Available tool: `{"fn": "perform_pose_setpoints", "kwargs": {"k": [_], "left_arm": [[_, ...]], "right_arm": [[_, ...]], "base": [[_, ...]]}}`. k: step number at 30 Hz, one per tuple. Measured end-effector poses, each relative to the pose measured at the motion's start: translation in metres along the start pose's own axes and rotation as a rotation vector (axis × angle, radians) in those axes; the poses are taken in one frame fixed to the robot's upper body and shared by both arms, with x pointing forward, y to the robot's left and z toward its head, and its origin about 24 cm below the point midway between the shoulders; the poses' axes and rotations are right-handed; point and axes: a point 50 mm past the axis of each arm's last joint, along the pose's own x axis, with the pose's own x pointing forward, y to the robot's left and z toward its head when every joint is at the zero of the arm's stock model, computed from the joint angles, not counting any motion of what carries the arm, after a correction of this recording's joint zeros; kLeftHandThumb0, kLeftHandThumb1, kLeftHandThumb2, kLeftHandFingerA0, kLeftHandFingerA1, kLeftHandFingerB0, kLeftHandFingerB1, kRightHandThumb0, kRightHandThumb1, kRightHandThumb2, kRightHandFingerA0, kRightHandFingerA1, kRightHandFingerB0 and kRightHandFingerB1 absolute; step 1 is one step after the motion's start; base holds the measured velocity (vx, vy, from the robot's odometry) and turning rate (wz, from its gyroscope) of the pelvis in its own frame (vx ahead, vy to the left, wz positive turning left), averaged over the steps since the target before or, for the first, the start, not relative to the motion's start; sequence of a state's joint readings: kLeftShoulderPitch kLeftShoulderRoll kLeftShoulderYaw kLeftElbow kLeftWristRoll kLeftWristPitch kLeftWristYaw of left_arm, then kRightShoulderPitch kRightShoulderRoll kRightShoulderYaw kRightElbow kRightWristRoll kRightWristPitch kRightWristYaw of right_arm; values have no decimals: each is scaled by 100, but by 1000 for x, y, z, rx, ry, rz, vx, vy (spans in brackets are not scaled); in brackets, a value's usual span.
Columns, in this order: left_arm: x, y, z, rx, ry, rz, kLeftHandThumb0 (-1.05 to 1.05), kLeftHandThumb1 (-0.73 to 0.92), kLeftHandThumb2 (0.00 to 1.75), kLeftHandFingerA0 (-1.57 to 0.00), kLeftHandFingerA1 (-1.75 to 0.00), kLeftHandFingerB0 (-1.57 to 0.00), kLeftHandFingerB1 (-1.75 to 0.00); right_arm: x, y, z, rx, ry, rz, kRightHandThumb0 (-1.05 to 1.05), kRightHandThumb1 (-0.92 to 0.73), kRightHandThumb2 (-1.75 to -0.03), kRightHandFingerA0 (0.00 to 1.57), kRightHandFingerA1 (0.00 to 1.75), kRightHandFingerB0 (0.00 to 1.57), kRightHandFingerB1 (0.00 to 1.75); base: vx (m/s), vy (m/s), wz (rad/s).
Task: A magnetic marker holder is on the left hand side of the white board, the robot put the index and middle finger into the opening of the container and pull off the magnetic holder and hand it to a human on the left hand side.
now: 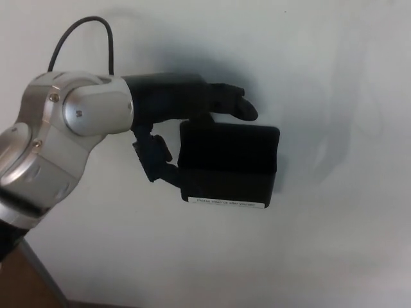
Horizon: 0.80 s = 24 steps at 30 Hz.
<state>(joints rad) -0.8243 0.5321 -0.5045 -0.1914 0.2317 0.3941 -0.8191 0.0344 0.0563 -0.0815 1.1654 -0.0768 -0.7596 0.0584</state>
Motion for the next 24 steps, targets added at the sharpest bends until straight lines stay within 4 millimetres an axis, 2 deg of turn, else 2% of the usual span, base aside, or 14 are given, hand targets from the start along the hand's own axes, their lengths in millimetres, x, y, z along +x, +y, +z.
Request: {"fn": "perform_pose_setpoints", "kwargs": {"k": [4,7,8,9,10,11,12,15,17,18,21,22,23,24], "left_arm": [[7,5,2,-33,-1,-6,-93,49,87,-29,-43,-9,-30],[11,7,3,-48,-5,-11,-97,52,86,-55,-49,-11,-32],[11,7,4,-50,-6,-11,-86,56,58,-66,-44,-15,-27],[13,7,5,-56,-9,-13,-86,56,58,-66,-44,-15,-27],[14,7,5,-58,-11,-13,-85,55,58,-83,-68,-15,-26],[16,7,7,-63,-14,-15,-85,55,58,-83,-68,-15,-26],[18,6,8,-68,-16,-18,-101,54,84,-69,-56,-11,-28],[21,4,10,-76,-15,-25,-92,51,83,-78,-69,-10,-29],[21,3,10,-79,-12,-27,-88,54,59,-90,-79,-13,-26],[22,2,11,-82,-11,-29,-100,53,85,-91,-90,-10,-30],[23,1,11,-85,-7,-32,-92,45,73,-85,-74,-12,-32],[23,1,12,-87,-4,-33,-84,44,82,-35,-48,-8,-34],[23,1,12,-87,-3,-34,-84,44,82,-35,-48,-8,-34],[23,1,12,-88,-1,-36,-85,55,58,-32,-36,-15,-26]], "right_arm": [[2,0,2,-7,-7,0,-60,-81,-65,61,49,49,41],[2,0,2,-11,-8,-2,-62,-80,-65,61,50,50,41],[2,0,2,-11,-9,-2,-59,-80,-65,60,49,50,41],[2,0,2,-11,-9,-2,-59,-80,-65,60,49,50,41],[2,0,2,-11,-9,-3,-60,-81,-65,60,49,50,41],[3,0,3,-10,-10,-3,-60,-81,-65,60,49,50,41],[3,0,3,-10,-11,-3,-61,-81,-65,60,49,51,41],[4,0,3,-10,-13,-3,-60,-81,-65,61,49,51,41],[4,0,4,-10,-13,-2,-59,-80,-65,61,50,50,42],[4,0,4,-10,-14,-2,-60,-80,-65,60,50,50,41],[4,0,4,-7,-15,-3,-60,-80,-65,60,49,50,41],[5,0,5,-6,-17,-3,-60,-81,-65,61,49,50,41],[5,0,5,-6,-19,-3,-60,-81,-65,61,49,50,41],[6,0,6,-6,-21,-3,-59,-80,-65,60,49,51,41]], "base": [[0,0,0],[0,0,0],[0,0,0],[0,0,0],[0,0,0],[0,0,0],[0,0,0],[0,0,0],[0,0,0],[0,0,0],[0,0,0],[0,0,0],[0,0,0],[0,0,0]]}}
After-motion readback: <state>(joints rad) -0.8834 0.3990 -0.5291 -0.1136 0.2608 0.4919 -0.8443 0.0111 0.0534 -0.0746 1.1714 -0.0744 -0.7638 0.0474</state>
